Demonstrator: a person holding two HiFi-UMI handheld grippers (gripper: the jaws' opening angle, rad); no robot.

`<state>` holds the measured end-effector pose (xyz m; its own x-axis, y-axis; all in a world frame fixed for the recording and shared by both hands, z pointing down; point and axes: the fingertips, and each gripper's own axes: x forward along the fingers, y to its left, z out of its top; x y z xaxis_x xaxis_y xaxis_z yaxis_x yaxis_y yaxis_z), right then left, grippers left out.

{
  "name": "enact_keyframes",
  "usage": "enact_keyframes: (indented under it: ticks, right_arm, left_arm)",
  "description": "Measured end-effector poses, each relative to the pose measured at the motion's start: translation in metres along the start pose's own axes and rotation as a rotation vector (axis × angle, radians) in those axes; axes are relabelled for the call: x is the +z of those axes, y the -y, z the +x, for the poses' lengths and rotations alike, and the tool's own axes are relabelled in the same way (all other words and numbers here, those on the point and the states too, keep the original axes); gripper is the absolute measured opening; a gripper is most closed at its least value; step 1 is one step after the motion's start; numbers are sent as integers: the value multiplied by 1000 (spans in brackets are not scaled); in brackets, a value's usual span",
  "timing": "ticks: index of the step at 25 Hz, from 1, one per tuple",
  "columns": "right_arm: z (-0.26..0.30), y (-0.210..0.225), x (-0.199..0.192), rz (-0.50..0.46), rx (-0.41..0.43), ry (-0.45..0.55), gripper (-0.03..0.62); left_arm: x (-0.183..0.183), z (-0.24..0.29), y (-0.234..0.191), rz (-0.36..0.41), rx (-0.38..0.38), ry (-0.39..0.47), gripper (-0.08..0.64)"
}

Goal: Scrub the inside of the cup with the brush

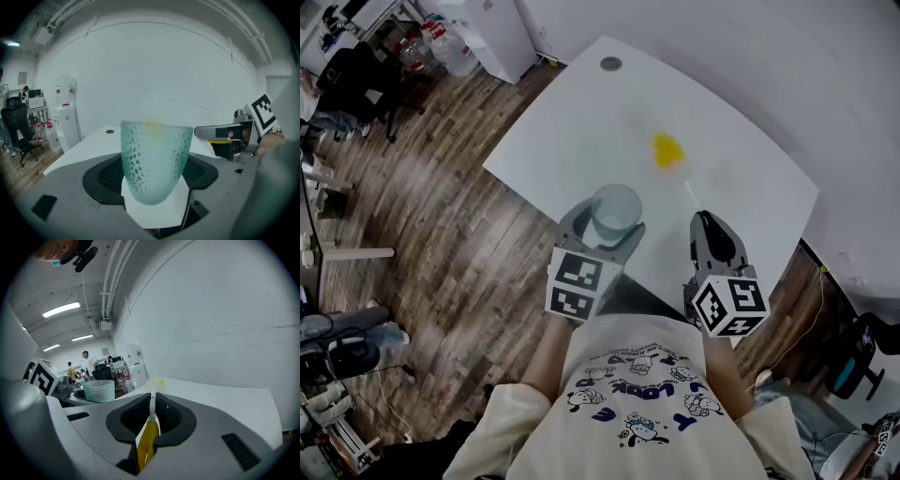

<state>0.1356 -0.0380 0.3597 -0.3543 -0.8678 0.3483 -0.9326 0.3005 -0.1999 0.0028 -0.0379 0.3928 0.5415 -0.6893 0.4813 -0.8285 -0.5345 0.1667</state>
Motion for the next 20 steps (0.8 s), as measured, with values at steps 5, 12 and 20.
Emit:
enact_keyframes:
  ticks: [5,12,20]
  right_arm:
    - [2,1,0,-11,-3,-2,44]
    - [6,1,0,-19,0,-10,44]
    - [7,-2,2,-28,4,-14,44]
  left_arm:
    - [1,4,2,-2,-10,-2,371]
    - [3,5,-1,3,-12,-2,371]
    - [6,3,-2,5,-10,0,371]
